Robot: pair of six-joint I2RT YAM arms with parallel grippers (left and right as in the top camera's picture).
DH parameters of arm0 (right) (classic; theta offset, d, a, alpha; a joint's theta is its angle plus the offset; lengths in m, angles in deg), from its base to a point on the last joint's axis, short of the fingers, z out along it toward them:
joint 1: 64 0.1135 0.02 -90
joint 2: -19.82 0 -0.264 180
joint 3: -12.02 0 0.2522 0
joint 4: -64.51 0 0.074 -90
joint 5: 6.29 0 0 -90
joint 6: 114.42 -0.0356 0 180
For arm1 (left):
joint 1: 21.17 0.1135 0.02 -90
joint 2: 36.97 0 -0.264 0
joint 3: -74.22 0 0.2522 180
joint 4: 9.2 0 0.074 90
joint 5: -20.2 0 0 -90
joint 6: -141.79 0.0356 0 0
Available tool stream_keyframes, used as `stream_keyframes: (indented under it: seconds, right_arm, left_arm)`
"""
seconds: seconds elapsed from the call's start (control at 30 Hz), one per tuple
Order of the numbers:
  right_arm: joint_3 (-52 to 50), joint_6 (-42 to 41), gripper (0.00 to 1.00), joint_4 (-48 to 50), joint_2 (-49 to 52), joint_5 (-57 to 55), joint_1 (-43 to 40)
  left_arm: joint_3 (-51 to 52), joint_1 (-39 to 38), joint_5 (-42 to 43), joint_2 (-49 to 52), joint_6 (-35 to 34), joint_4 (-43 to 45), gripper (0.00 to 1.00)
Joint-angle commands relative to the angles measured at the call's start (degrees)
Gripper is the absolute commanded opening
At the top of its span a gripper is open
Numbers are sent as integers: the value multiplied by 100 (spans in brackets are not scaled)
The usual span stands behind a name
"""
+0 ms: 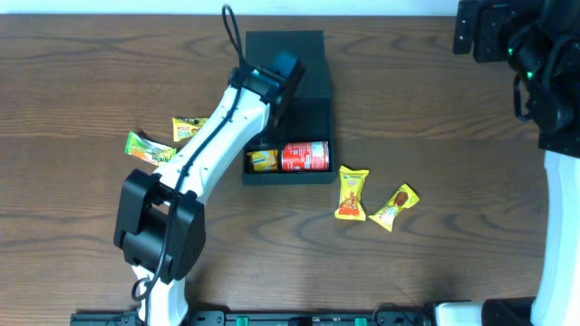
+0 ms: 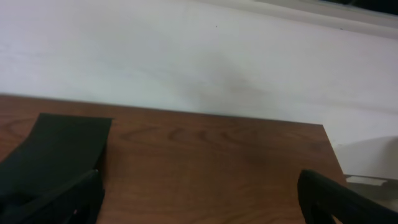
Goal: Pack container
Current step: 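Release the packet and withdraw the left gripper to the left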
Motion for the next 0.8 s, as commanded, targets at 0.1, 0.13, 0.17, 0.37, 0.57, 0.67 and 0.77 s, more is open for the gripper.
stream_keyframes:
  seconds: [0.1,0.13,0.17,0.37,0.57,0.67,0.77]
  right_arm:
    - [-4,17,99,-7,66,9,-68]
    - [-7,17,99,-15,87,11,-92]
    - [-15,17,99,-33,122,13,-125]
    - [-31,9,96,-728,625,988,-614]
    - [-55,-566,88,-1840,1237,1598,-876]
    - [-107,-444,89,-2085,1174,1556,-874]
    - [-173,-411,92,-2129,874,1325,-872]
  left_arm:
    - [-743,105,-1126,-57,-472,103,59]
    - [-728,166,-1147,-52,-485,125,59]
    - [-695,258,-1143,-52,-492,140,58]
    - [-684,1023,-1021,-52,-549,-66,55]
    - [-684,1650,-446,-52,-387,-83,55]
    - [-684,1805,-448,-101,-227,-216,52]
    - [-684,1880,-448,-273,-199,-490,50]
